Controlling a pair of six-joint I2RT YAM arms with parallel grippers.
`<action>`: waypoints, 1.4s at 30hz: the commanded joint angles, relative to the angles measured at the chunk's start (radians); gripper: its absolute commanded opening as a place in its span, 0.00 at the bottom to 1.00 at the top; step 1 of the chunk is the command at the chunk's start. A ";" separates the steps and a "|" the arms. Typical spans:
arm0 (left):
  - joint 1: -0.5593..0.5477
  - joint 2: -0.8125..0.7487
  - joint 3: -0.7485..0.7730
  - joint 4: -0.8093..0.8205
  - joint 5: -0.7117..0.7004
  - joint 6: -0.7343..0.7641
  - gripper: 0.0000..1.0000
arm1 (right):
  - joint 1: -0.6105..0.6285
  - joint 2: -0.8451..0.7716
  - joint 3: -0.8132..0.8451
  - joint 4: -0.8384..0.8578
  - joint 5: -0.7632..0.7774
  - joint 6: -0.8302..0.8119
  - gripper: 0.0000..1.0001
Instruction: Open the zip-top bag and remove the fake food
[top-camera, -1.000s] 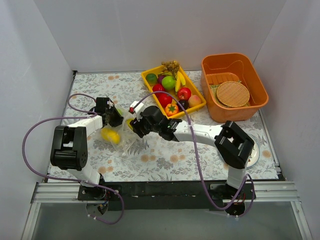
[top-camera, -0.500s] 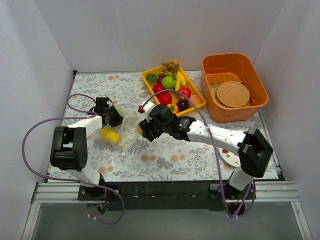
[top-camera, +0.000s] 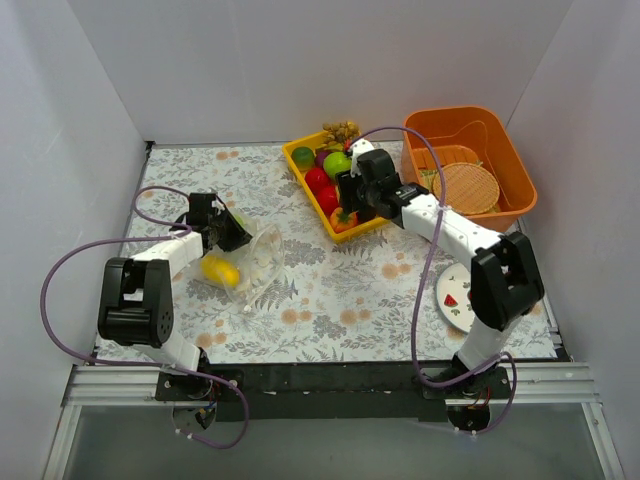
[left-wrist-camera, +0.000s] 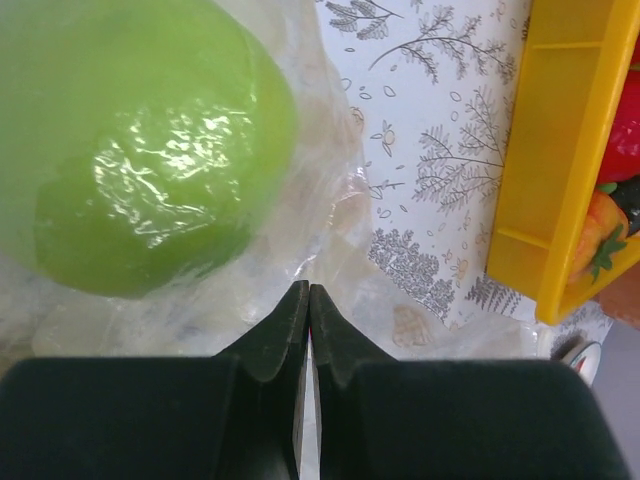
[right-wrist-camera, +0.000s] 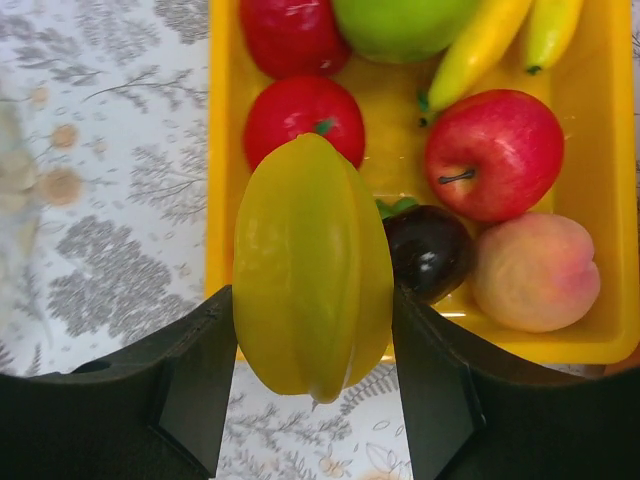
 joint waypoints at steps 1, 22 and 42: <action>0.004 -0.072 0.018 -0.005 0.061 0.023 0.05 | -0.054 0.125 0.127 0.014 0.042 0.009 0.31; 0.050 -0.202 0.155 -0.137 -0.074 0.066 0.43 | -0.091 0.117 0.183 -0.081 -0.040 0.067 0.85; 0.133 0.049 0.181 -0.036 -0.131 0.011 0.11 | 0.320 0.069 -0.176 0.493 -0.300 0.378 0.49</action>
